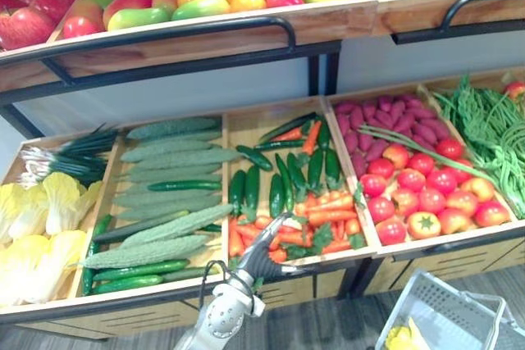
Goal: Pick vegetable in the basket
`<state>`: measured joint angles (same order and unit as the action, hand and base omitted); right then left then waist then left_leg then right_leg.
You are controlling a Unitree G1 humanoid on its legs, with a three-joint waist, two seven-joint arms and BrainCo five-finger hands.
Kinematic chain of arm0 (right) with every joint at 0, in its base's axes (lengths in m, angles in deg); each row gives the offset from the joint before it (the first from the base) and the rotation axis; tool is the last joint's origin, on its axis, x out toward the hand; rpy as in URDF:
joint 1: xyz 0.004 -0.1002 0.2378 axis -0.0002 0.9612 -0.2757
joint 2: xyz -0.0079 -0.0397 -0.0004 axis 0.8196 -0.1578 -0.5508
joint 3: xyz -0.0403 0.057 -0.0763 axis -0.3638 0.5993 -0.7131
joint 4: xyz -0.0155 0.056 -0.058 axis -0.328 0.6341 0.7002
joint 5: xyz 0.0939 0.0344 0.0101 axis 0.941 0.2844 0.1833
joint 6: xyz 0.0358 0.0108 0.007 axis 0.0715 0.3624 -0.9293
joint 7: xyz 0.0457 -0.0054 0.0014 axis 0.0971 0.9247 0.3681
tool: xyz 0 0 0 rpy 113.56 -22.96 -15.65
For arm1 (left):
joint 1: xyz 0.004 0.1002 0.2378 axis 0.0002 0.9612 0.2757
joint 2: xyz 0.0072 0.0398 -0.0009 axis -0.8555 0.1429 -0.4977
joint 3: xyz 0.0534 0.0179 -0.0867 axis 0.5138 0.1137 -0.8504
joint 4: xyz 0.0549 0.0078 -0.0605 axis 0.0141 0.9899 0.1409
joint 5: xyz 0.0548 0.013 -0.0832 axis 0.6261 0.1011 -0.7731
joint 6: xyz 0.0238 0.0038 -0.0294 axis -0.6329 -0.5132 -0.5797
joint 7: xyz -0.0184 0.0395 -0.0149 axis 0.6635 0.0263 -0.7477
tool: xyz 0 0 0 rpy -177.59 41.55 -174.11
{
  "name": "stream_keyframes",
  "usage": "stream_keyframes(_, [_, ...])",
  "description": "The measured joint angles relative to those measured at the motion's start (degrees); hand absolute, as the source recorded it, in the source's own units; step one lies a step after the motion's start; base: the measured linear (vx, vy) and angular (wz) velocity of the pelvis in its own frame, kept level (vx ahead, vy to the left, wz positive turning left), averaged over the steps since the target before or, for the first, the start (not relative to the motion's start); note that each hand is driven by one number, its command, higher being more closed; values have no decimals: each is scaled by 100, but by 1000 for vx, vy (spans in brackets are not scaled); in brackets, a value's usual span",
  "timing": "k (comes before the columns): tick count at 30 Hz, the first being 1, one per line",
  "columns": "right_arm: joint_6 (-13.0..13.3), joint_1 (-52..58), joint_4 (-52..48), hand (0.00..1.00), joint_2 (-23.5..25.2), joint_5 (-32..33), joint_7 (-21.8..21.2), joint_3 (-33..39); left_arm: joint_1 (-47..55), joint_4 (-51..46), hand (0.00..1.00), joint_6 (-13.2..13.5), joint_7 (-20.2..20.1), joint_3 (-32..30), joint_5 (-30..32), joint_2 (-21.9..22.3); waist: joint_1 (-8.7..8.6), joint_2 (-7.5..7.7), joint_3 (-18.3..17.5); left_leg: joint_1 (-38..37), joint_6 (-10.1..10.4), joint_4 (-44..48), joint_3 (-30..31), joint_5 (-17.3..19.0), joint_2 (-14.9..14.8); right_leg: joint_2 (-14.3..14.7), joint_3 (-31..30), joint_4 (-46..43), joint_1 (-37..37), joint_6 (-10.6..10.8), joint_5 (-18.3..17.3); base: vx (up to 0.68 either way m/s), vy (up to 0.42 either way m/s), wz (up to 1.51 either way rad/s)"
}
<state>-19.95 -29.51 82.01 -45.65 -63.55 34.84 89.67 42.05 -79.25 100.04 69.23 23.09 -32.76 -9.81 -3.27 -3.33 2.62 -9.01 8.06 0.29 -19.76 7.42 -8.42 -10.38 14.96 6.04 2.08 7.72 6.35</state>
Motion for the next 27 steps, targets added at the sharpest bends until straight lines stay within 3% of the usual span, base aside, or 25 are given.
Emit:
stream_keyframes(6, [-112, -2, 196, 100, -139, 57, -15, 229, 16, 253, 0, -279, 16, -386, 110, -4, -15, 24, 10, -8, -49, 129, 22, 160, 39, 6, -381, -31, -153, 40, 28, -11, -9, -26])
stream_keyframes(9, [-123, 43, 193, 100, -141, 57, -16, 404, 9, 253, 0, -282, 23, -390, 170, -3, -138, 37, 18, -27, -71, 188, 5, 265, 54, 1, -483, -37, -156, 45, 32, -25, -8, -19])
stream_keyframes(14, [-158, 241, 193, 100, -139, 57, -1, 620, -100, 285, 0, -302, 140, -498, 472, -4, -139, 70, 39, -57, -75, 185, -11, 286, 60, 4, -534, -38, -158, 47, 33, -13, -25, -6])
stream_keyframes(21, [-183, 289, 167, 100, -139, 54, 0, 612, -517, 963, 0, -398, 424, -510, 838, -4, -167, 70, 40, -127, -60, 171, -149, 296, 56, 21, -653, -92, -202, 51, 36, -26, -35, -8])
stream_keyframes(24, [-184, 255, 167, 100, -131, 53, -1, 599, -663, 1335, 0, -419, 535, -510, 1017, -4, -287, 70, 40, -129, -44, 172, -180, 307, 52, 33, -709, -83, -220, 67, 45, -30, -39, -7])
stream_keyframes(27, [-183, 250, 163, 100, -124, 53, -1, 601, -814, 1578, 0, -455, 565, -502, 1153, -2, -288, 70, 40, -127, -21, 171, -275, 321, 45, 54, -797, -81, -286, 83, 57, -21, -37, -17])
